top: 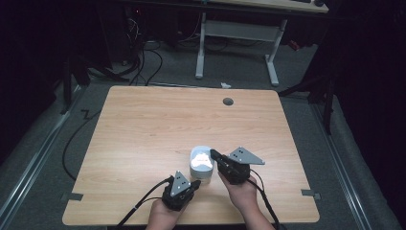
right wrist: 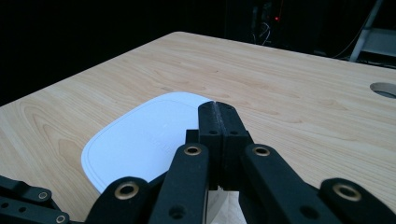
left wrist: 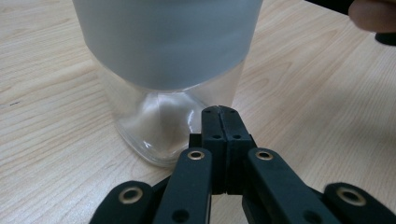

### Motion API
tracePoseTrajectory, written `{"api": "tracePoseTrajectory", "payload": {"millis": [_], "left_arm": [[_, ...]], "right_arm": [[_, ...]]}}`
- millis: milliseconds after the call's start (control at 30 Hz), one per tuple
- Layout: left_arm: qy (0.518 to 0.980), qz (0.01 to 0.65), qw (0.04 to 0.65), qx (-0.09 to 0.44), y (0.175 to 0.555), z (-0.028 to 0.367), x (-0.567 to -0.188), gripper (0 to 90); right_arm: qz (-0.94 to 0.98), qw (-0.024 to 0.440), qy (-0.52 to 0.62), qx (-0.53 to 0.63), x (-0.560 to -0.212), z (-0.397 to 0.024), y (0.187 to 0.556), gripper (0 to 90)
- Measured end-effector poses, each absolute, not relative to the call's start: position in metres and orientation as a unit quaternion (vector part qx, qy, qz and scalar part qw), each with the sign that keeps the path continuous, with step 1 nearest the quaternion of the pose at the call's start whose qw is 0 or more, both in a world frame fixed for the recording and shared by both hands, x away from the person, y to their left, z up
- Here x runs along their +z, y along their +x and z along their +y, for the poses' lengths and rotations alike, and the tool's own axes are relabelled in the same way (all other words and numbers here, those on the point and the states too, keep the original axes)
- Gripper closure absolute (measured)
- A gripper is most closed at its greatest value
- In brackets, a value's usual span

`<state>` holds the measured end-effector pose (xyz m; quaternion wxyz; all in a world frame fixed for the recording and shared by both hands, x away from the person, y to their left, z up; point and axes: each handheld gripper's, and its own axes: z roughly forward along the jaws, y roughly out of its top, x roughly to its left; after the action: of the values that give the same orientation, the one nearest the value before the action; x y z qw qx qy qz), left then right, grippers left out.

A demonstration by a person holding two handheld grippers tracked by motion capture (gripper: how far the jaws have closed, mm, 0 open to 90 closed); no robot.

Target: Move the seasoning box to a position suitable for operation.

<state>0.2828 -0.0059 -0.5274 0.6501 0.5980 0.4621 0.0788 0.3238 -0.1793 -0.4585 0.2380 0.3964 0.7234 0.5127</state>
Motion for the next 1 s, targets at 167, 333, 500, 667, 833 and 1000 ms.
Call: {"api": "tracePoseTrajectory", "payload": {"millis": [167, 333, 500, 667, 833, 1000], "left_arm": [[0.606, 0.457, 0.645, 0.084, 0.278, 0.006, -0.528, 87.7], [0.615, 0.464, 0.629, 0.105, 0.284, 0.036, -0.529, 77.2], [0.590, 0.499, 0.619, 0.141, 0.309, 0.078, -0.525, 63.0], [0.569, 0.525, 0.607, 0.178, 0.329, 0.113, -0.525, 57.3], [0.555, 0.543, 0.593, 0.215, 0.337, 0.141, -0.530, 54.6], [0.534, 0.562, 0.585, 0.237, 0.339, 0.166, -0.531, 54.0]], "right_arm": [[0.715, 0.247, 0.405, 0.512, -0.454, -0.191, 0.324, 89.9], [0.711, 0.260, 0.430, 0.492, -0.460, -0.213, 0.326, 83.5], [0.705, 0.268, 0.464, 0.465, -0.475, -0.239, 0.330, 77.4], [0.699, 0.270, 0.500, 0.434, -0.491, -0.270, 0.329, 75.0], [0.689, 0.276, 0.526, 0.415, -0.500, -0.295, 0.323, 72.4], [0.679, 0.286, 0.541, 0.406, -0.507, -0.315, 0.313, 69.4]]}}
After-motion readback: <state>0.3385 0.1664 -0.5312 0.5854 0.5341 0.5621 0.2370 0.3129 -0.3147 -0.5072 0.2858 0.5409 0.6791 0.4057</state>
